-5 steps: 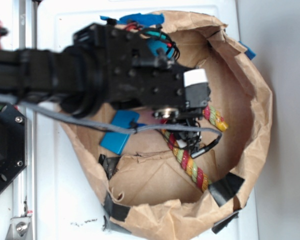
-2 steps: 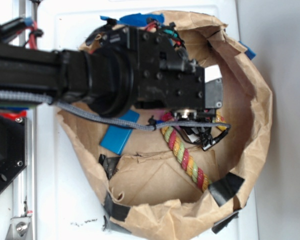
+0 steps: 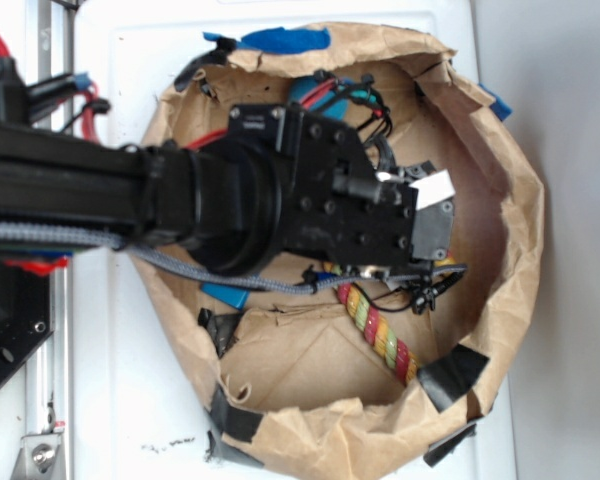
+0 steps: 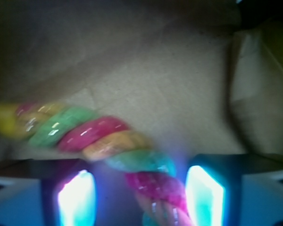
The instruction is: Grab the multicolored rope.
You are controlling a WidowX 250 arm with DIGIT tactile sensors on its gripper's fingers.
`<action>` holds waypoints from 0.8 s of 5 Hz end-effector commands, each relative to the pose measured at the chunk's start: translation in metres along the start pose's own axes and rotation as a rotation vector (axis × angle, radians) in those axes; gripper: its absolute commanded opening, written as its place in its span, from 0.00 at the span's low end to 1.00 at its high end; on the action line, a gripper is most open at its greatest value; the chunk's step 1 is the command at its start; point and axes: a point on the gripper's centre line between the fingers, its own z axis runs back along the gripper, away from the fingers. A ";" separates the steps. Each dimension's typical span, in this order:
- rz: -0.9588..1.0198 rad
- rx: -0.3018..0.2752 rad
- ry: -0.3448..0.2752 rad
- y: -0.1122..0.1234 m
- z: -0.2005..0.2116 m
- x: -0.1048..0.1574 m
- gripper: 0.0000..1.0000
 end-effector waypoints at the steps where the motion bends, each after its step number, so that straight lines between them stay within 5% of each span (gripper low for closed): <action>1: -0.014 -0.017 -0.018 0.005 0.006 -0.006 0.00; 4: -0.037 -0.020 -0.021 0.006 0.022 -0.003 0.00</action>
